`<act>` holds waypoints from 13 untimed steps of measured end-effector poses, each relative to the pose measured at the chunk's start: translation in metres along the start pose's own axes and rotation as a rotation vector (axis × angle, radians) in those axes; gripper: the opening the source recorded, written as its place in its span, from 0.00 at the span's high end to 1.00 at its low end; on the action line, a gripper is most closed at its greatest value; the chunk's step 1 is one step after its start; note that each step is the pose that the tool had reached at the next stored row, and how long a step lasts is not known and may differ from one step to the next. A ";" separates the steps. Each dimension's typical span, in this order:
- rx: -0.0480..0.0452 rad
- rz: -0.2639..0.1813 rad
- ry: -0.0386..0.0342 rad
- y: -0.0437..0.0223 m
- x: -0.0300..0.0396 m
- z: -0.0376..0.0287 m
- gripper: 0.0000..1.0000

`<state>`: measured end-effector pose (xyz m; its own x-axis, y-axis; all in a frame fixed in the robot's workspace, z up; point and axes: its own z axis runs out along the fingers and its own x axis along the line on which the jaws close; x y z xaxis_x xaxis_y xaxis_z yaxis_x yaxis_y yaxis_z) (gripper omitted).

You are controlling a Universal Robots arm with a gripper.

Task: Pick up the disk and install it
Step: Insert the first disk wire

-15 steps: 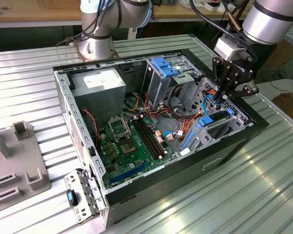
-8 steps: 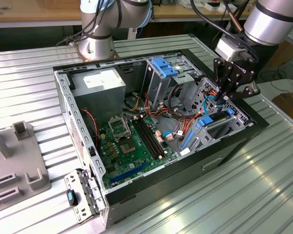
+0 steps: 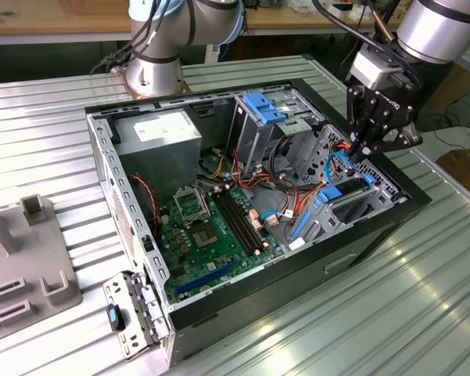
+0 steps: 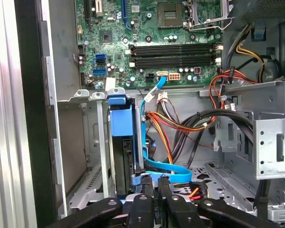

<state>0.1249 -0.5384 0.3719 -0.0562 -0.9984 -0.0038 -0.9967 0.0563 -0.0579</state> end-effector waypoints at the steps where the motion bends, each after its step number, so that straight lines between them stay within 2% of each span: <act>1: -0.0001 0.002 0.0001 -0.0013 0.0016 -0.0015 0.84; 10: -0.0001 0.002 0.0001 -0.0062 0.0141 -0.0008 0.84; 13: 0.0001 0.002 0.0001 -0.0066 0.0167 0.0040 0.84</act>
<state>0.1308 -0.5554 0.3682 -0.0584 -0.9983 -0.0038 -0.9966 0.0585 -0.0580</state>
